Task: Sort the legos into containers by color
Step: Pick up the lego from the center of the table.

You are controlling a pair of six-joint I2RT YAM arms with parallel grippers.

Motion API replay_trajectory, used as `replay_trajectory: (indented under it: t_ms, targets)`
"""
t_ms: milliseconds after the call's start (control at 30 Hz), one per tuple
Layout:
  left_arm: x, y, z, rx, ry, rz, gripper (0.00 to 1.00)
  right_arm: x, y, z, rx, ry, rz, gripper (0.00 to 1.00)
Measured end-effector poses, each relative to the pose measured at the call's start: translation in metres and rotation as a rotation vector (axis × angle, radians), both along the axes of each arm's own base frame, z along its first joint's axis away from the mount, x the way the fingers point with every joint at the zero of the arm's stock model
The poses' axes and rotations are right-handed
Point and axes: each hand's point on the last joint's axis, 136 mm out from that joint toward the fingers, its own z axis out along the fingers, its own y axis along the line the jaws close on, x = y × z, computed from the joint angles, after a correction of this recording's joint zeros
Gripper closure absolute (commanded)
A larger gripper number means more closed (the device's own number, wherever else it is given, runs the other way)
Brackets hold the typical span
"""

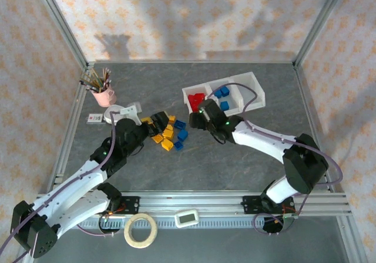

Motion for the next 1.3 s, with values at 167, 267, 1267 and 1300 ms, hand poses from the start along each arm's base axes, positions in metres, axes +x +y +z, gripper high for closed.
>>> replay_trajectory:
  t_ms: [167, 267, 1267, 1300]
  targets:
    - [-0.009, 0.012, -0.012, 0.001, 0.016, 0.039, 0.01, -0.017, 0.034, -0.024, 0.01, 0.035, 0.035, 0.19]
    - [-0.013, 0.019, -0.017, 0.008, 0.025, 0.06, 0.01, -0.02, 0.042, -0.046, -0.004, 0.075, 0.022, 0.19]
    - [-0.018, 0.031, -0.022, 0.006, 0.026, 0.112, 0.01, -0.007, 0.04, -0.092, -0.092, 0.119, -0.145, 0.37]
    - [-0.018, 0.031, -0.024, 0.009, 0.029, 0.112, 0.01, -0.009, 0.037, -0.092, -0.1, 0.121, -0.147, 0.38]
